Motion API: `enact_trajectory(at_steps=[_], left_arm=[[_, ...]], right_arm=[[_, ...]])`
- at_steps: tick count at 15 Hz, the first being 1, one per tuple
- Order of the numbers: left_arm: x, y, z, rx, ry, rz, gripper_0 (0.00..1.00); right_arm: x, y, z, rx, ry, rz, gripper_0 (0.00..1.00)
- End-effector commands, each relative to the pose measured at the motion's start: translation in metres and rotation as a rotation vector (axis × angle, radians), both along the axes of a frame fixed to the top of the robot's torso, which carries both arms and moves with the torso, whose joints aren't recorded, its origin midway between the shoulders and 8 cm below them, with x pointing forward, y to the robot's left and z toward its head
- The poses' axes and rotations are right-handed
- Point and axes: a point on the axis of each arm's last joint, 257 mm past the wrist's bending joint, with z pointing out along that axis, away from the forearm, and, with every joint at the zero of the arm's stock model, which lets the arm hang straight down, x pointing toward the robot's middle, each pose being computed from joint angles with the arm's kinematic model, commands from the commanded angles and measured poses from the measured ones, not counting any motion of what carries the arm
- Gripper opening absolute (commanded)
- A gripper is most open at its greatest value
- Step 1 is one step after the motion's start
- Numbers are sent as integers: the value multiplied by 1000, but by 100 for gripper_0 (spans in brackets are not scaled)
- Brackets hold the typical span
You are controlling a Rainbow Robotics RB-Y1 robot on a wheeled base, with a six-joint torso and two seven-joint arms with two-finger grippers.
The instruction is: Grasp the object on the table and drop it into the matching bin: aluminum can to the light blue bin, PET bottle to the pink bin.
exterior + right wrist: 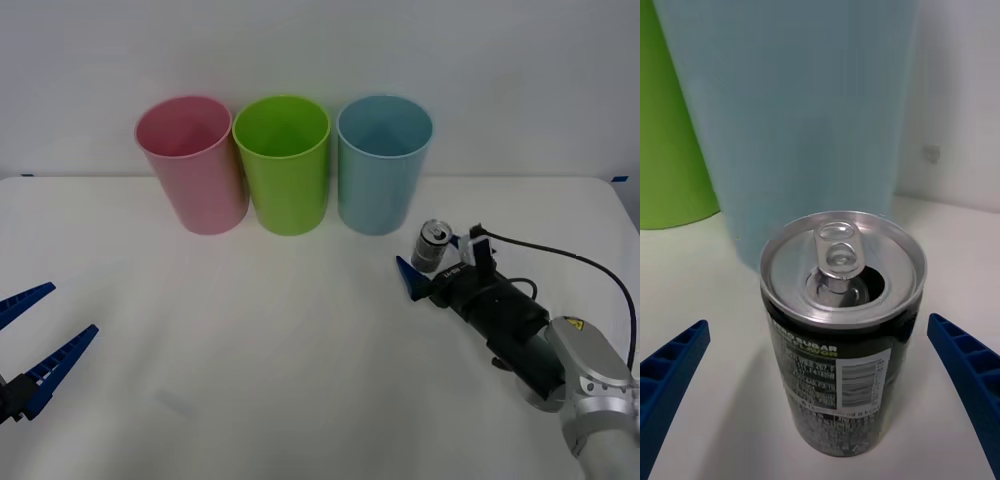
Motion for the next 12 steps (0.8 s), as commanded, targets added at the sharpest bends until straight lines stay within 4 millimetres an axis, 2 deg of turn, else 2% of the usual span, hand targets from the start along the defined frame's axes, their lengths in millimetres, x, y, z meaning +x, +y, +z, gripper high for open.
enact_trajectory(at_steps=[1, 9, 10, 11, 12], left_arm=[[0, 0, 0, 0, 0, 0, 100], [0, 0, 0, 0, 0, 0, 100], [0, 0, 0, 0, 0, 0, 100], [0, 0, 0, 0, 0, 0, 100], [0, 0, 0, 0, 0, 0, 100]], right_arm=[[7, 9, -3, -7, 8, -2, 100], [10, 12, -4, -25, 0, -7, 100], [10, 12, -4, -28, -1, -7, 95], [10, 12, -3, -26, -3, -7, 9], [9, 13, -3, -27, -2, -4, 0]])
